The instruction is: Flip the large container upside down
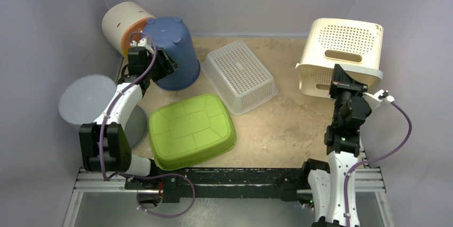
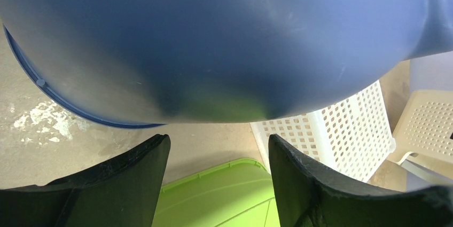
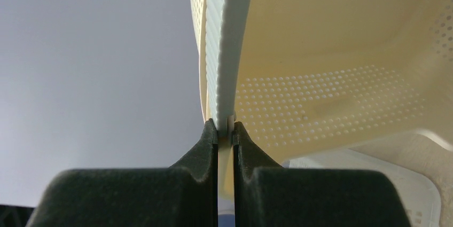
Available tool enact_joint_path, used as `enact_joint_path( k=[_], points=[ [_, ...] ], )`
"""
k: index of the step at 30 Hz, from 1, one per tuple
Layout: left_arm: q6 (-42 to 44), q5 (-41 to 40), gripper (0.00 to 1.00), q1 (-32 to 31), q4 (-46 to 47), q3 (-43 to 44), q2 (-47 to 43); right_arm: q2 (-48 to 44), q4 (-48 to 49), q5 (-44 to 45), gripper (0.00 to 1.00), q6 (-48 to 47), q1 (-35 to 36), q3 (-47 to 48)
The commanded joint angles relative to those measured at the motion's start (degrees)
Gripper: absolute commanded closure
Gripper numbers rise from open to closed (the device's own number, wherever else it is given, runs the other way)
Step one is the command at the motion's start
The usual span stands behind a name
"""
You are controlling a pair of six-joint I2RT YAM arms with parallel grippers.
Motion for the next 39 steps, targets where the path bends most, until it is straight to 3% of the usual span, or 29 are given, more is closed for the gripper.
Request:
enact_joint_path(
  k=[1,11,14,18,22,32,39],
  points=[
    [1.7,0.7,0.33,0.2,1.9,0.5,0.3,2.4,-39.4,-7.2,1.0,-5.2,0.1,-15.4],
    [2.0,1.0,0.33,-0.1,1.3,0.0,-0.2,1.2,-41.8,-8.2,1.0,-5.8,0.1,-15.6],
    [1.9,0.8,0.33,-0.2,1.1,-0.2,-0.8,4.4,-40.9,-6.3,1.0,-5.5,0.1,-13.8],
    [1.8,0.2,0.33,-0.2,1.0,0.0,-1.4,12.6,-32.8,-6.3,1.0,-7.2,0.1,-10.2],
    [2.2,-1.2,0.33,-0.3,-0.1,1.4,-1.8,23.0,-19.1,-8.3,1.0,-11.3,0.2,-6.0],
    [1.2,-3.5,0.33,-0.2,0.6,2.4,-0.9,31.6,23.9,-19.2,1.0,-16.8,0.2,-0.5],
    [0.8,-4.8,0.33,-0.3,0.8,2.9,0.0,41.3,45.0,-25.3,1.0,-20.9,0.1,9.1]
  ],
)
